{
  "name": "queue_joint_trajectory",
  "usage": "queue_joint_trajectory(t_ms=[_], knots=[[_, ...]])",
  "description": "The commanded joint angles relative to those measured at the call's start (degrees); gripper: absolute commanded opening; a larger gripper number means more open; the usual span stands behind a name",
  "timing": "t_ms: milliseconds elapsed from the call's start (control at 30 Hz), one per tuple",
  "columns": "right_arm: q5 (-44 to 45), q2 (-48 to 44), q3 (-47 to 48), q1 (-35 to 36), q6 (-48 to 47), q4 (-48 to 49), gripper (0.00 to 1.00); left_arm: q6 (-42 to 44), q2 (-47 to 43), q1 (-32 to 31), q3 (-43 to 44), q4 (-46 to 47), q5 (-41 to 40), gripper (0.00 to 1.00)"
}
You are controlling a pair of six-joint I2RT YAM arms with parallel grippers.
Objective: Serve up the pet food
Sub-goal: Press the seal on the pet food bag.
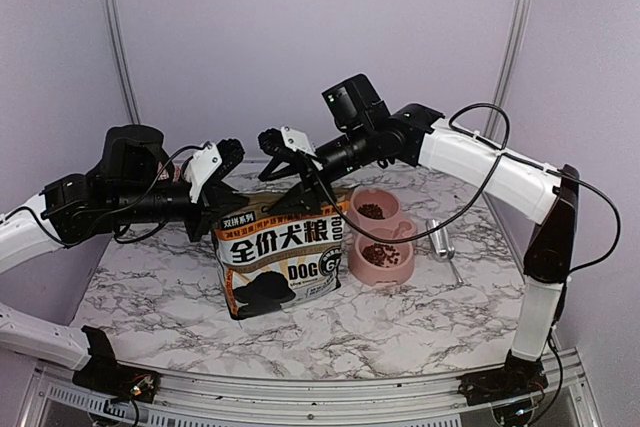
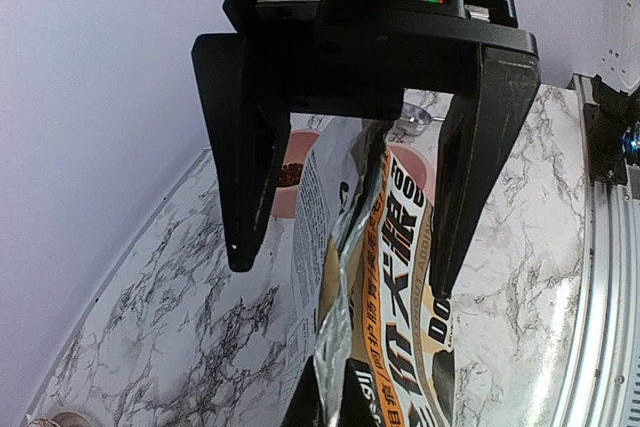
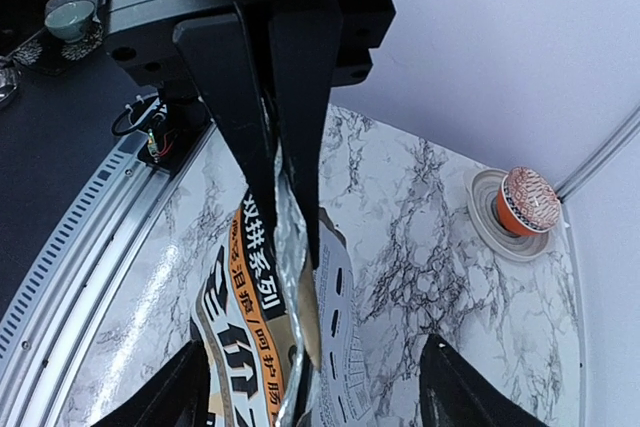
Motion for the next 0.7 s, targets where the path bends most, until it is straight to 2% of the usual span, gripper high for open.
queue_joint_trajectory(t_ms=[0,100,233,300,367,433,467,667], knots=[[5.6,1.6,2.5,1.2,-0.1,0.8,0.69,-2.5,-1.4,0.1,-0.2,2.8,-1.1,0.00],[9.1,2.7,4.4,2.2,-0.8,-1.1,0.66,-3.0,-1.7,0.1,-1.4,4.1,-1.1,0.00],[11.3,3.0,4.7,2.5,-1.1,-1.7,0.55,-3.9,-1.4,0.1,-1.4,4.8,-1.4,0.00],[12.8,3.1,4.6,2.7,-1.2,-1.8,0.41,-4.5,-1.6,0.1,-1.7,5.4,-1.9,0.00],[13.6,3.0,4.4,2.8,-1.2,-1.8,0.17,-4.9,-1.6,0.1,-1.9,5.7,-2.7,0.00],[14.3,2.6,3.8,2.8,-1.8,-1.8,0.02,-5.0,-2.0,0.1,-2.1,5.7,-3.3,0.00],[14.7,2.3,3.7,2.8,-2.0,-1.8,0.00,-4.9,-2.1,0.1,-2.2,5.7,-3.5,0.00],[20.9,-0.8,1.0,2.4,-3.5,-0.1,0.00,-3.7,-3.7,0.1,-3.2,5.5,-5.1,0.00]])
